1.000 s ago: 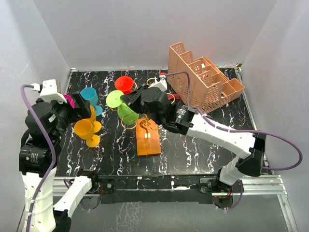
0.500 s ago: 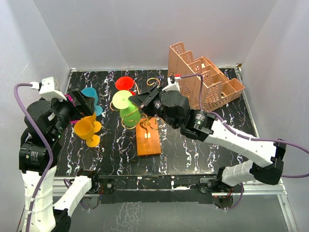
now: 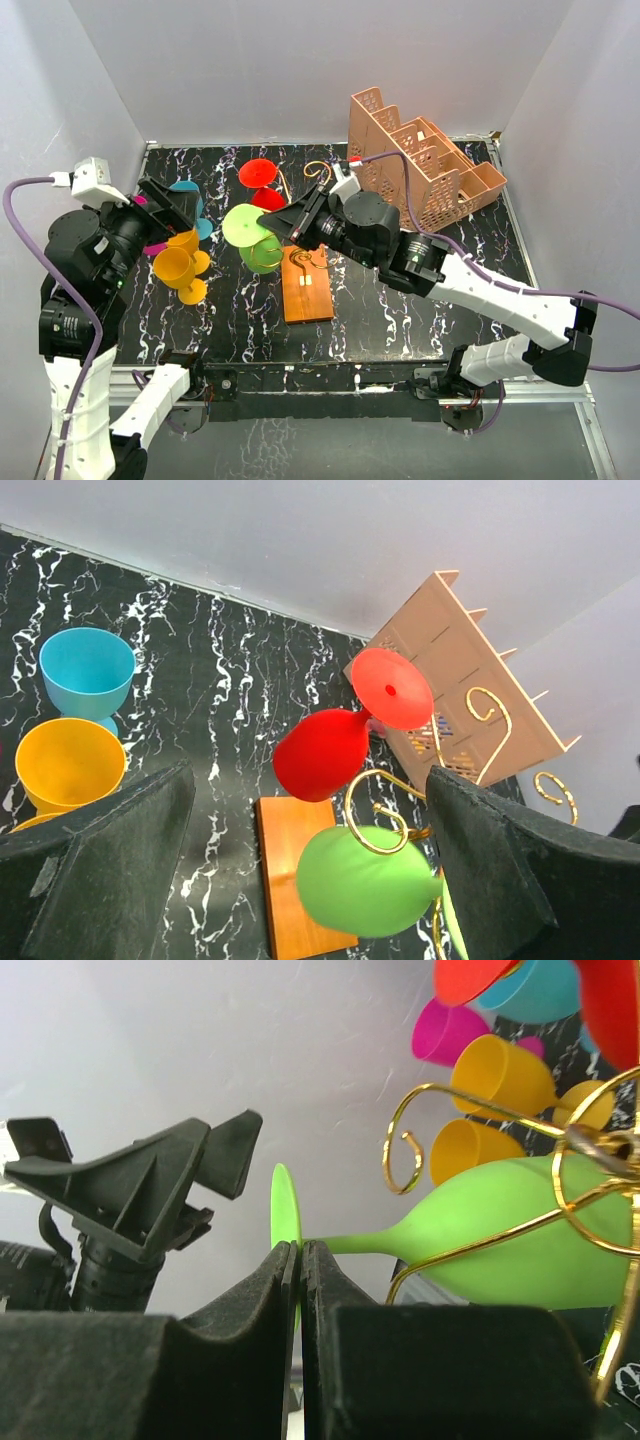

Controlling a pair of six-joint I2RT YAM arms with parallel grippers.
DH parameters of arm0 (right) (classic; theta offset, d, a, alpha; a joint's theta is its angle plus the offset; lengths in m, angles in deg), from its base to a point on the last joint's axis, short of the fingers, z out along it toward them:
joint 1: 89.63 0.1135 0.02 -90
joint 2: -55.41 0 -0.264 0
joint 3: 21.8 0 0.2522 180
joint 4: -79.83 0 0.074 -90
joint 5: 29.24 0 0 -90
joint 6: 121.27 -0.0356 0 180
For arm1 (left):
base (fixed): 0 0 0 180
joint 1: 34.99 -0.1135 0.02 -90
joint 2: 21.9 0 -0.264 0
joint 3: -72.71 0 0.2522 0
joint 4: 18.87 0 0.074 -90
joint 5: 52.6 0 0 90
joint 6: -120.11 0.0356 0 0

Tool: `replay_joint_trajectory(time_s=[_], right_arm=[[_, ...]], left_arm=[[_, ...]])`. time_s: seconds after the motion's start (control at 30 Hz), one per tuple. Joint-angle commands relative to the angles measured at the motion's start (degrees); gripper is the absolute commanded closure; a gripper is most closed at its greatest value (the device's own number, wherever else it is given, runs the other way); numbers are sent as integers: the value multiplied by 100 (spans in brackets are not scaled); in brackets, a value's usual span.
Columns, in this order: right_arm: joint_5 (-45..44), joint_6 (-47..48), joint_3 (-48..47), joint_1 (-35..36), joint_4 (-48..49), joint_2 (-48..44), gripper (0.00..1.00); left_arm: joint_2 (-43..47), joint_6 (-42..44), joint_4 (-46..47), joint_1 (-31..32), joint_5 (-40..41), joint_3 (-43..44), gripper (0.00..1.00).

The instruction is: Take the wine glass off the wine glass rack

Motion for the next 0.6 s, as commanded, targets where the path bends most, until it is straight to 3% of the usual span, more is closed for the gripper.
replay_joint_trajectory(time_s=[0.0,0.37,0.57], right_arm=[[930,224,-154,-14,909,109,92],[1896,19,124,-20,2292,18,92],[2023,-215,678,-23,3815,-412,92]], left_arm=[[200,-290,268,29,172,-11,3],[526,-564,206,25,614,369,3],[500,-584,261,37,402,581,3]])
